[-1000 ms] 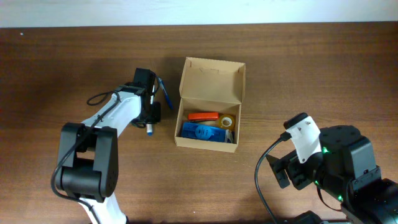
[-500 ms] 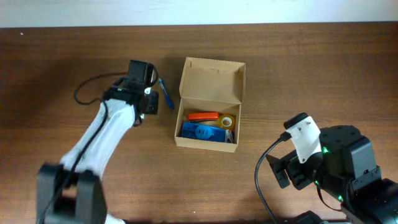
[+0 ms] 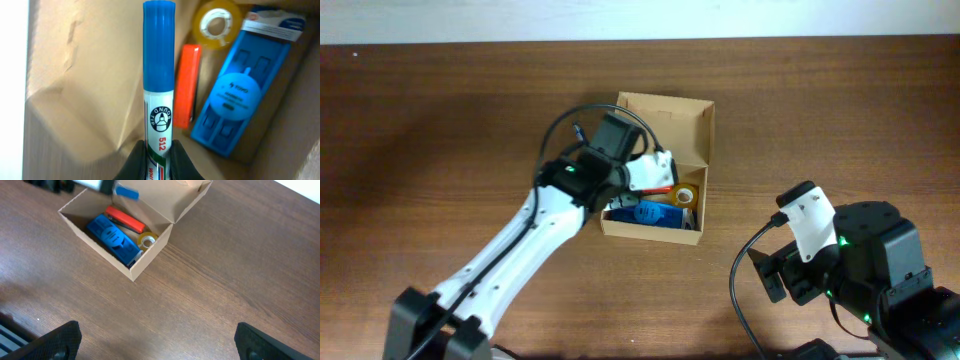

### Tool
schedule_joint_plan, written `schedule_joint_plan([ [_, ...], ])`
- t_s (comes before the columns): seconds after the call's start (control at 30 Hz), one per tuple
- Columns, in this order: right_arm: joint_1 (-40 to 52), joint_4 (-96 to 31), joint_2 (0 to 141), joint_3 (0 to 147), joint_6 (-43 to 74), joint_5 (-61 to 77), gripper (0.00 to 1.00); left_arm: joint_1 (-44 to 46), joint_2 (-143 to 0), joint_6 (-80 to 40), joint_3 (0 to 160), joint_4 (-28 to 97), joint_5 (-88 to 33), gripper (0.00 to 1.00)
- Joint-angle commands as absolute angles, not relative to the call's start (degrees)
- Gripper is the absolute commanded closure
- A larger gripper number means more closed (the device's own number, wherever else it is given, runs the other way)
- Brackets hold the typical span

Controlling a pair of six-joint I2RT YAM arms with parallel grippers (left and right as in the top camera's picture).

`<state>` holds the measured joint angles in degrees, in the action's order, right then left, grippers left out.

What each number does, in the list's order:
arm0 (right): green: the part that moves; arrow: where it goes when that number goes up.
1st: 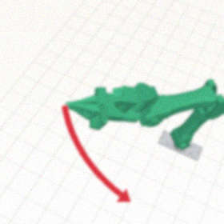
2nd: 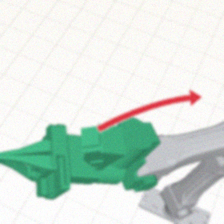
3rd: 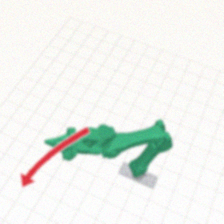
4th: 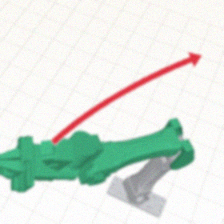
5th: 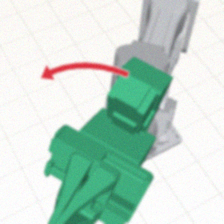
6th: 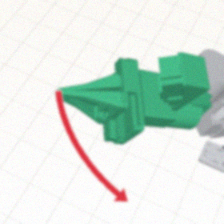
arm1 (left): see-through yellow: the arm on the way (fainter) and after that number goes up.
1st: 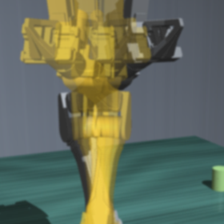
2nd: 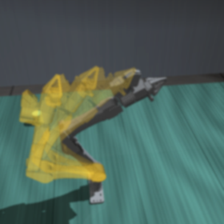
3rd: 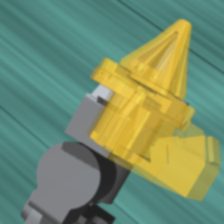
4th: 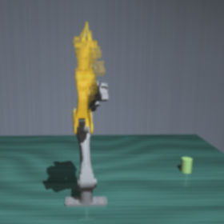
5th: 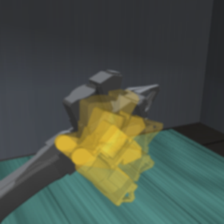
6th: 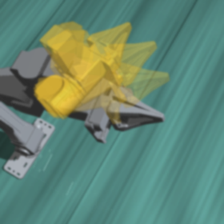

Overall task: Pack container
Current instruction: 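Carry the marker into the box and release it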

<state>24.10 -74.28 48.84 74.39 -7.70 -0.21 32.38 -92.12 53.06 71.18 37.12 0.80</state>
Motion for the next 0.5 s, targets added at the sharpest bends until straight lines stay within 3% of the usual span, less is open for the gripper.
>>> schedule_joint_plan([
  [0.0,24.36,-74.13,48.73,75.22,-7.64,-0.71,0.01,34.3,-95.02,61.23,72.49,36.62,-0.3,0.98],
  [0.2,24.34,-74.13,48.73,75.22,-7.64,-0.71,0.01,35.44,-98.56,66.37,72.49,36.32,-0.25,0.98],
  [0.47,24.34,-74.13,48.73,75.22,-7.64,-0.71,0.01,34.33,-106.1,67.59,72.49,26.81,3.33,0.98],
])
